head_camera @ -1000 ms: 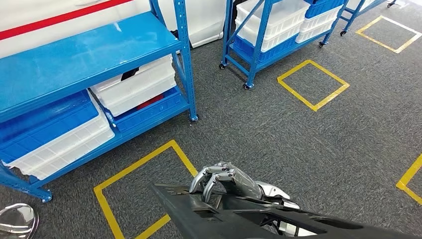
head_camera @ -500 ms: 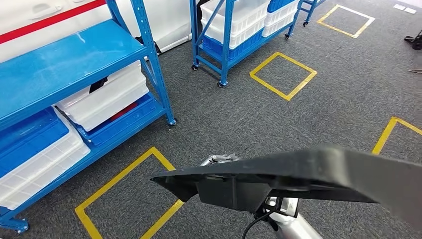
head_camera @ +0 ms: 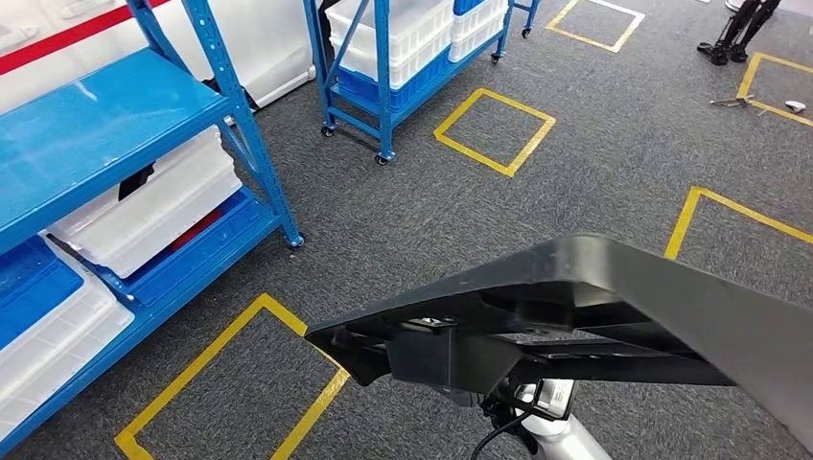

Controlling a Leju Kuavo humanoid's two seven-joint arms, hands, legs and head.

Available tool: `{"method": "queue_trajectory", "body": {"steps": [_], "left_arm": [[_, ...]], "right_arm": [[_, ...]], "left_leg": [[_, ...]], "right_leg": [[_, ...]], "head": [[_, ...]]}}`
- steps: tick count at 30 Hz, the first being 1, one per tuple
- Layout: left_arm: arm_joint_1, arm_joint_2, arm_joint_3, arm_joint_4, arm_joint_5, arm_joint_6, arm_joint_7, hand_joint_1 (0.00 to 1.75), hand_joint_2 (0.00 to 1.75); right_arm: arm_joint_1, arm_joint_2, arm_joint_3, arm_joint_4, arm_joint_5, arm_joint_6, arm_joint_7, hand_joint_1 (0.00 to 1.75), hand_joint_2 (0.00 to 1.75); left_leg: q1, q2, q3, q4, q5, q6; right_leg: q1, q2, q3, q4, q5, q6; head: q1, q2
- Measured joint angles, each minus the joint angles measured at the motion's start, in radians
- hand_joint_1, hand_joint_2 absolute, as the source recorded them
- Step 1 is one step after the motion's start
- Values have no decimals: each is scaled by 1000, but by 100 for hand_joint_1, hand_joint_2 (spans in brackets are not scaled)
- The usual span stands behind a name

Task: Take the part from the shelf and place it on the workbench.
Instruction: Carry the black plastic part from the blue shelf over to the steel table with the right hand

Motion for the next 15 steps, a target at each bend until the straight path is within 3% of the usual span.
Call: {"method": "queue_trajectory", "body": {"steps": [2,4,6,8,9,10,12,13,15], "left_arm": [[-1,14,-1,-4,-5,-4,-1,0,175],[-3,26,-2,-8,-6,-4,3,0,175],[-2,38,-2,-10,-6,-3,8,0,175],[2,48,-2,-10,-6,-3,10,0,175],[3,51,-2,-10,-7,-3,11,0,175],[4,53,-2,-10,-7,-4,11,0,175],[3,54,-2,-10,-9,-9,11,0,175],[2,54,-2,-10,-8,-14,9,0,175],[1,53,-3,-10,-6,-27,1,0,175]], "right_arm": [[15,7,-6,-4,13,-9,0,175,175],[25,14,-10,-9,24,-15,0,175,175],[30,23,-13,-13,31,-20,0,175,175],[38,29,-16,-15,37,-29,0,175,175],[44,31,-17,-15,41,-34,0,175,175],[50,31,-19,-15,45,-39,1,175,175],[58,32,-21,-19,58,-48,2,175,175],[61,32,-21,-24,67,-53,3,175,175],[66,32,-21,-35,89,-64,5,175,175]], "left_leg": [[-1,14,3,0,-3,-11],[4,-4,0,18,-22,-24],[8,-44,-35,102,-77,-35],[8,-59,-91,227,-134,-39],[8,-61,-109,265,-141,-40],[9,-62,-112,270,-131,-40],[12,-74,-68,170,-63,-38],[13,-93,-38,107,-37,-35],[15,-123,1,22,-14,-27]], "right_leg": [[2,16,-2,-4,0,-10],[-1,33,-1,-9,4,-20],[-5,50,-1,-13,8,-29],[-5,69,-2,-12,9,-34],[-4,80,-2,-11,9,-34],[-4,90,-2,-10,9,-34],[-5,113,-1,-6,9,-32],[-4,123,-2,-4,9,-29],[-3,142,-7,0,10,-19]], "head": [[0,0],[0,0],[0,0],[0,0],[0,0],[0,0],[0,0],[0,0],[0,0]]}}
